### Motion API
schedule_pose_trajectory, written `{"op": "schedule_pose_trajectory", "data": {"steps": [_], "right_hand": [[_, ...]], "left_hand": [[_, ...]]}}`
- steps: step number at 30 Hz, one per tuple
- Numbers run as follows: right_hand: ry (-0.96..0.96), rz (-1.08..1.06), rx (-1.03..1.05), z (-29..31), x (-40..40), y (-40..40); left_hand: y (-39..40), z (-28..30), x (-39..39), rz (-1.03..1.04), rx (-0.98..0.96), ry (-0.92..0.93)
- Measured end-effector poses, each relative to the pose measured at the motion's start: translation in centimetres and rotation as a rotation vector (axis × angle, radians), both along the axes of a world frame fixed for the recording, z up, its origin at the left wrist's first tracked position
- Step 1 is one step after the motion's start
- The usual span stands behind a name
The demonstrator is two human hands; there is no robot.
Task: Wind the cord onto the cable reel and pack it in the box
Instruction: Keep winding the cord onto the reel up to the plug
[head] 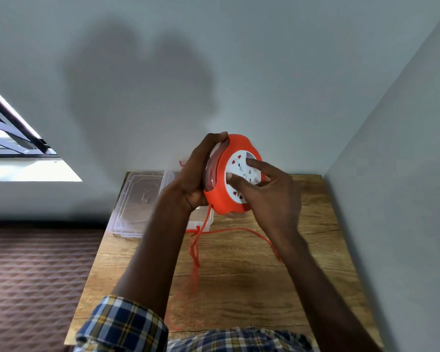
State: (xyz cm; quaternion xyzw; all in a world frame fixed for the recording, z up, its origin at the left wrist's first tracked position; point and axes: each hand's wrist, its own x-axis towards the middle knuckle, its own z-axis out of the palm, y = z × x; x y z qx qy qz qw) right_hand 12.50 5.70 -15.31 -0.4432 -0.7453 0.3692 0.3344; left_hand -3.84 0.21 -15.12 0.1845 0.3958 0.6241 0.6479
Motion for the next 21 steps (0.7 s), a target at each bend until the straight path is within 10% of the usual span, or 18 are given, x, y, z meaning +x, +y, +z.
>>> {"op": "schedule_pose_trajectory", "data": {"steps": [21], "right_hand": [[-0.411, 0.588, 0.327, 0.5, 2.5, 2.4]], "left_hand": [[-0.6, -0.8, -0.8, -0.083, -0.077, -0.003]]}}
